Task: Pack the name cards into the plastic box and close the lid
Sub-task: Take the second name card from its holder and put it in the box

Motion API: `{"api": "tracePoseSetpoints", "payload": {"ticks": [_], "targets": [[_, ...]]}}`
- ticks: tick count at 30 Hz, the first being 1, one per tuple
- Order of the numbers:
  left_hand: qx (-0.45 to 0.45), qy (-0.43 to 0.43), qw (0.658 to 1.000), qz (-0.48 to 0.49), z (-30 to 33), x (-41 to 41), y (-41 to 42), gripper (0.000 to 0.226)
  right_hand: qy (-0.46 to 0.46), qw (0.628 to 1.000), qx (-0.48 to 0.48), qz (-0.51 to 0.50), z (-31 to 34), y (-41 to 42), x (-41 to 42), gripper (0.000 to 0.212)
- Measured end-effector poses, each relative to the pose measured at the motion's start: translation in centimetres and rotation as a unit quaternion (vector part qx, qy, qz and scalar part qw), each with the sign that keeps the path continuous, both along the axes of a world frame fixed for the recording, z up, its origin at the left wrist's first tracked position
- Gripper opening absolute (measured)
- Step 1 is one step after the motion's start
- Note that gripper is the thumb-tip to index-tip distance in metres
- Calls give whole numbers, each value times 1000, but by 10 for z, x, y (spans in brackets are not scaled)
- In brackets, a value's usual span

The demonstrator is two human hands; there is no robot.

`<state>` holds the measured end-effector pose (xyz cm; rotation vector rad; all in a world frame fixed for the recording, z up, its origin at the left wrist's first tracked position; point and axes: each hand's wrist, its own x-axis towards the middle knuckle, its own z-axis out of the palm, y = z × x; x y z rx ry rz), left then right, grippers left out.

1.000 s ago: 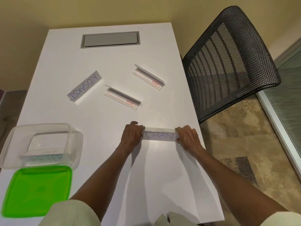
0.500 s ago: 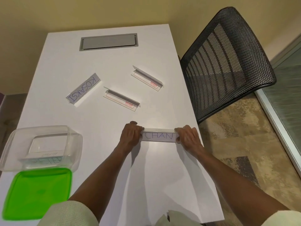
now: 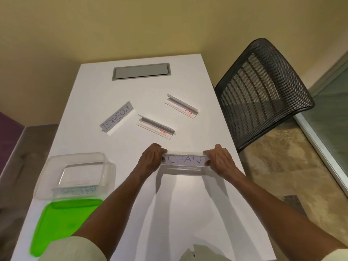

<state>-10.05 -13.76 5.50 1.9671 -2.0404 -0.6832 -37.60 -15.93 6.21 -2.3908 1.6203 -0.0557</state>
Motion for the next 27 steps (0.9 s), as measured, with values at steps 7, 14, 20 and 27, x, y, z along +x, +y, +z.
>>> {"api": "tracePoseSetpoints", "payload": {"ticks": [7,14,20,27], "targets": [[-23,12,1000,14,21,62,19,31,9,998,-41,50,24,12,54,19],[-99,4,995,-16,39,126,48,33,-14,996,-55,64,35,23,115,29],[-131,-15,991,-1,52,188,67,37,-22,992,-71,100,49,32,176,30],[-89,-39,994,50,60,254,87,44,-4,992,-41,116,62,43,244,30]]}}
